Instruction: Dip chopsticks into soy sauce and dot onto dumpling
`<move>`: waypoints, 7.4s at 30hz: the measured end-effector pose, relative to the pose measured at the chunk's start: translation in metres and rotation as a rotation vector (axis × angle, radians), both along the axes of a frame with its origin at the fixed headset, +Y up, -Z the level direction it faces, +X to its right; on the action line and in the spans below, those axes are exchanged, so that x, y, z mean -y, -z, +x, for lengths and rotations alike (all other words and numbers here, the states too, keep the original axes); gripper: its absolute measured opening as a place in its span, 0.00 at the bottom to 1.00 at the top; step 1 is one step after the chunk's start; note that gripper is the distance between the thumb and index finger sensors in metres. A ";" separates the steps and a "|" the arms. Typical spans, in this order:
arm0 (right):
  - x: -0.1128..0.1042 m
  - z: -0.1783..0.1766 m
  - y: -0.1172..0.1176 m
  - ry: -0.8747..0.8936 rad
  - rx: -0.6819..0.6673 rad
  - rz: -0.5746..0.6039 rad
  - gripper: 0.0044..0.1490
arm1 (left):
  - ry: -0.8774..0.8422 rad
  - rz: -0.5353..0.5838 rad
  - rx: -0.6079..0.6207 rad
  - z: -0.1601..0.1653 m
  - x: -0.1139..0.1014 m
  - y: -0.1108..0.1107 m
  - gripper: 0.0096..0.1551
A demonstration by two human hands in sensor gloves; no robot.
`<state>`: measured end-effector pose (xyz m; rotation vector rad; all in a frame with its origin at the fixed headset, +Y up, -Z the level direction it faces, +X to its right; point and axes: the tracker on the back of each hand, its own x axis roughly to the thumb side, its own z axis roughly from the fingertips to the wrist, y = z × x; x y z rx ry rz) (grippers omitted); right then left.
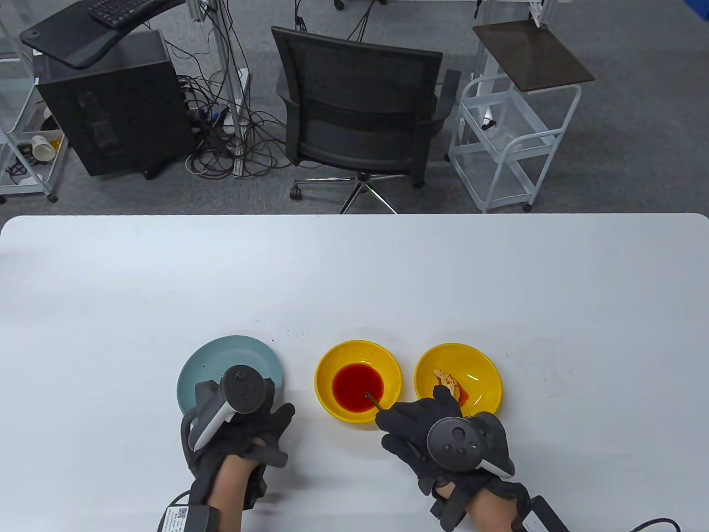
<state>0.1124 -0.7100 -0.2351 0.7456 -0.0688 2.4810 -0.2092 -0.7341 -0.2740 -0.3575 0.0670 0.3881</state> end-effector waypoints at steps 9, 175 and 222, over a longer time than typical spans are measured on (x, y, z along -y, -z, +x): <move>-0.034 0.049 0.001 0.294 0.124 0.050 0.34 | -0.021 0.010 -0.010 -0.004 -0.002 0.000 0.47; -0.013 0.025 0.005 0.110 0.027 -0.024 0.35 | -0.046 -0.038 -0.014 -0.004 -0.001 -0.002 0.47; -0.043 0.109 0.007 0.335 0.577 -0.011 0.35 | -0.021 -0.057 -0.023 -0.003 -0.001 -0.003 0.47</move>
